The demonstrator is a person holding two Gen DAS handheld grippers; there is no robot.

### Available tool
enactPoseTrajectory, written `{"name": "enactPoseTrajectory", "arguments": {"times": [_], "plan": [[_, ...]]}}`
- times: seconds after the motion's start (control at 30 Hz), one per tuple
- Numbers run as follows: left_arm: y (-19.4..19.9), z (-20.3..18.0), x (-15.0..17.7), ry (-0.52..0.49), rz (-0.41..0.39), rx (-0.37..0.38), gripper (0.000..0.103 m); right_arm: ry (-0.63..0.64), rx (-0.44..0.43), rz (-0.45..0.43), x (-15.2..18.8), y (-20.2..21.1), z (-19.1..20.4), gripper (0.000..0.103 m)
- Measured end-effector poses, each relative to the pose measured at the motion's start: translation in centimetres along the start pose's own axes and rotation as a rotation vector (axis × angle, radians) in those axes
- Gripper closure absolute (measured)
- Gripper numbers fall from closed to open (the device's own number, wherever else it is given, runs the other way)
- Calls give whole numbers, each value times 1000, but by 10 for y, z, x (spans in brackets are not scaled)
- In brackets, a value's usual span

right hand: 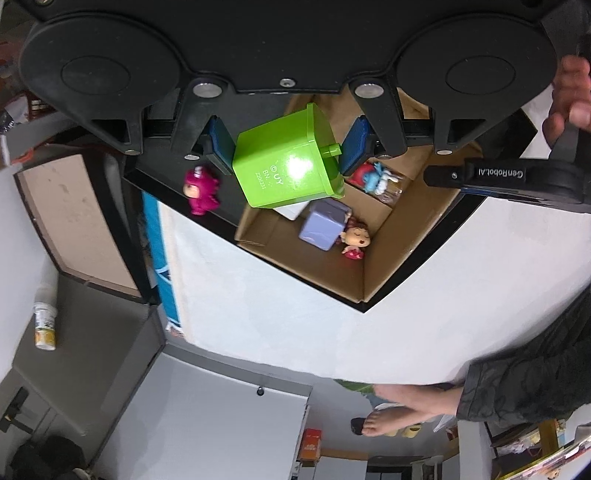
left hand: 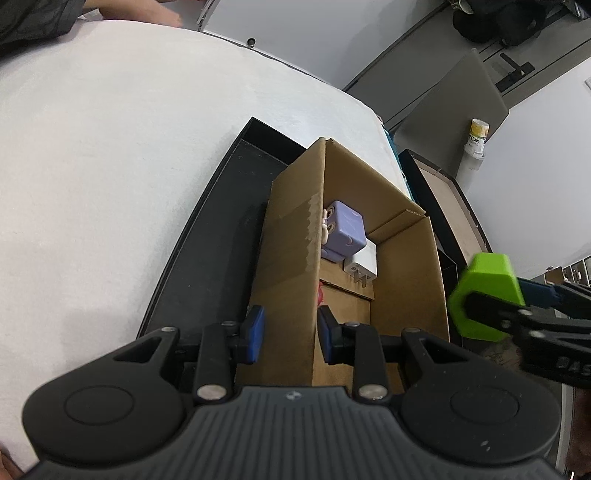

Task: Organize rigid objects
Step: 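Carry the green hexagonal box into the cardboard box and release it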

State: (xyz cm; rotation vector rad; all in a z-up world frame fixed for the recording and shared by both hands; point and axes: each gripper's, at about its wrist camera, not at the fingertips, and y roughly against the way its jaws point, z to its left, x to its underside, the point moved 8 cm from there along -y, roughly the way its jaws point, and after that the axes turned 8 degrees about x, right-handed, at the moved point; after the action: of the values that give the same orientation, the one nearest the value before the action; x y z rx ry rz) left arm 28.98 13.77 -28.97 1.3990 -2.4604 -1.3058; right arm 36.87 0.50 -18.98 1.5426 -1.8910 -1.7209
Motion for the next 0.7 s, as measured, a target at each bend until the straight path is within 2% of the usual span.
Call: {"name": "enactPoseTrajectory", "arguments": {"times": [0.37, 0.47, 0.5, 0.7], "plan": [[-1, 3, -1, 4, 4, 7, 75, 27, 9, 29, -6, -35, 27, 43], [-1, 3, -1, 5, 5, 7, 75, 45, 57, 35, -5, -43, 27, 28], [-2, 2, -1, 7, 8, 12, 75, 52, 76, 27, -5, -42, 24, 28], [-2, 2, -2, 7, 7, 8, 75, -10, 61, 7, -6, -22, -1, 28]]}}
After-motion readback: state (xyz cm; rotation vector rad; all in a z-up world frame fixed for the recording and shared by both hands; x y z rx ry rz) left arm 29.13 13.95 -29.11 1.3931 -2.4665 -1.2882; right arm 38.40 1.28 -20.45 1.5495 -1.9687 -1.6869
